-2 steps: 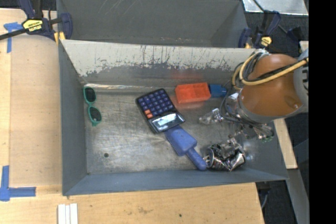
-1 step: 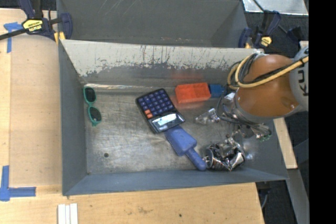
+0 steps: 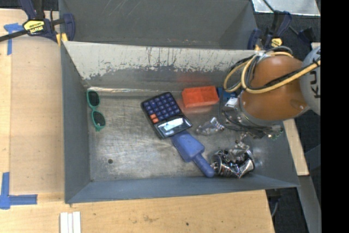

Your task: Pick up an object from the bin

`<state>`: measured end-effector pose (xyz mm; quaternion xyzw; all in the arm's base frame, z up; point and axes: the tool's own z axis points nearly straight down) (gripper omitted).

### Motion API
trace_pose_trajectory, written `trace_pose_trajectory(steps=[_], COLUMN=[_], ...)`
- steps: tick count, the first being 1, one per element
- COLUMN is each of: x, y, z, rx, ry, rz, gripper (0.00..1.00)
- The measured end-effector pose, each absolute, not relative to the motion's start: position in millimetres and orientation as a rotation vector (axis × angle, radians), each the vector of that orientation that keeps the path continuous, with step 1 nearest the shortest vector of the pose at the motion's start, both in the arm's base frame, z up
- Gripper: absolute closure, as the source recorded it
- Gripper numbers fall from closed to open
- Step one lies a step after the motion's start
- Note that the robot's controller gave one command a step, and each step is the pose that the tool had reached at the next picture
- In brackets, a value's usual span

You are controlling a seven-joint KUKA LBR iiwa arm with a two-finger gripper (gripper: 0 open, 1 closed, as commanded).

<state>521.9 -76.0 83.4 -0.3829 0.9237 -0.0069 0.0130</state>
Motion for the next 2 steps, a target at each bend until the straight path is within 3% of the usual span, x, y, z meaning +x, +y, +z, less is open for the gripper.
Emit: trace_pose_trajectory(steps=[2], x=[515.8], y=[-71.2], z=[90.8], rx=[-1.627], ry=[2.667], rz=[-0.013], gripper=[0.0])
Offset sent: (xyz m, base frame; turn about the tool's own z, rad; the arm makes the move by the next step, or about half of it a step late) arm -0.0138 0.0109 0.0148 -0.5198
